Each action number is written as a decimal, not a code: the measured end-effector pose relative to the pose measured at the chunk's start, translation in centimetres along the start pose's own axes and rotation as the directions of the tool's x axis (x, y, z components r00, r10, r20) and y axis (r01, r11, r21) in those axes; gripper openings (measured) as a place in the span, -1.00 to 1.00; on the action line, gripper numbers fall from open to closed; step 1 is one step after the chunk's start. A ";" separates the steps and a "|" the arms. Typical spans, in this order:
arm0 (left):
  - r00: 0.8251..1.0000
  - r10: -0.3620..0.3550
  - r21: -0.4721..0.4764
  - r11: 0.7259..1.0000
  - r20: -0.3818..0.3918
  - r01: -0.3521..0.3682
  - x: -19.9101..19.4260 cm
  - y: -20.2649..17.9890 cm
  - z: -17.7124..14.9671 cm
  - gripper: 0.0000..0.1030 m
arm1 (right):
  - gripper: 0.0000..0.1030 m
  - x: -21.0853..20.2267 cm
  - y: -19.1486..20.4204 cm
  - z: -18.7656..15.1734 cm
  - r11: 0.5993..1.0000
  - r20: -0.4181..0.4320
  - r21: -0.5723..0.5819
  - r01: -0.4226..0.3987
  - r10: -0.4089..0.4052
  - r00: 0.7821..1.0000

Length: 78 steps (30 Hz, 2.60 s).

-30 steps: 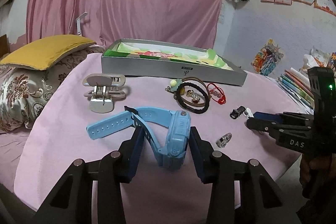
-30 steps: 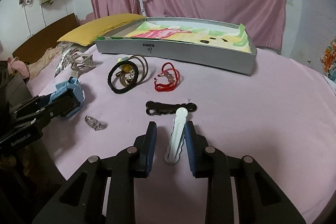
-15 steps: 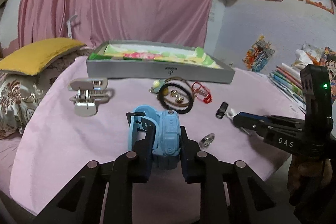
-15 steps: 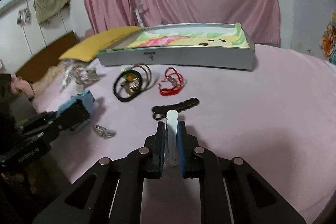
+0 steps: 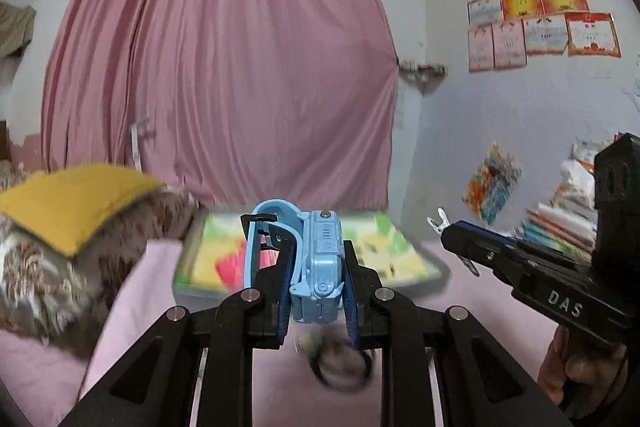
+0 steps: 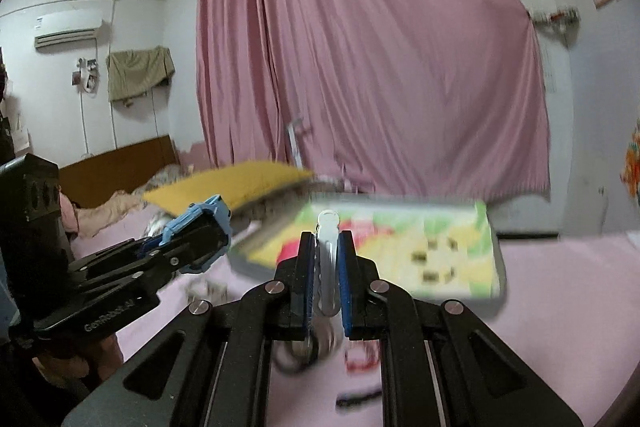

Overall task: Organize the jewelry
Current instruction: 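Carry the blue watch with the left tool while the right tool carries the white clip to the tray, then open both tools to drop the watch and white clip into the tray, then withdraw, then grasp the small silver ring with the left tool while the right tool grasps the black hair clip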

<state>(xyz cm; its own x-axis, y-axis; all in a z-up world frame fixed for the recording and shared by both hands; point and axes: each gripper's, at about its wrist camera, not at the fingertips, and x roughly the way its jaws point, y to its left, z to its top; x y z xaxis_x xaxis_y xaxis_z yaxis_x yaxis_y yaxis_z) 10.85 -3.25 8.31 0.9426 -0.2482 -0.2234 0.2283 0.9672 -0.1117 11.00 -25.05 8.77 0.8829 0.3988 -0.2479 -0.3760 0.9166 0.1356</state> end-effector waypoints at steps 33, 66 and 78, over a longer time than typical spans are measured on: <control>0.785 0.006 -0.066 0.996 -0.620 -0.060 18.4 5.6 -2.0 -0.50 | -0.79 19.7 -6.2 -3.7 0.981 -0.524 0.182 0.064 0.041 0.851; 0.984 0.100 -0.084 0.990 -0.146 -0.113 1.1 3.6 -2.2 0.98 | 0.88 0.1 -2.5 -2.5 0.978 -0.102 0.043 0.204 -0.199 0.975; 0.975 0.045 -0.089 0.994 -0.219 -0.066 -1.6 2.1 -6.5 0.98 | 0.88 -2.2 -3.2 -5.5 0.979 -0.185 0.005 0.204 -0.199 0.962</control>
<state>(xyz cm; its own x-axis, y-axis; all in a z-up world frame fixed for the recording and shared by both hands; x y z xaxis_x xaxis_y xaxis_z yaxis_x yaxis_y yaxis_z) 8.19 -1.14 2.13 0.8756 -0.2099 -0.4351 0.1426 0.9728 -0.1824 8.74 -28.72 3.63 0.8726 0.2060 -0.4429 -0.1866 0.9785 0.0874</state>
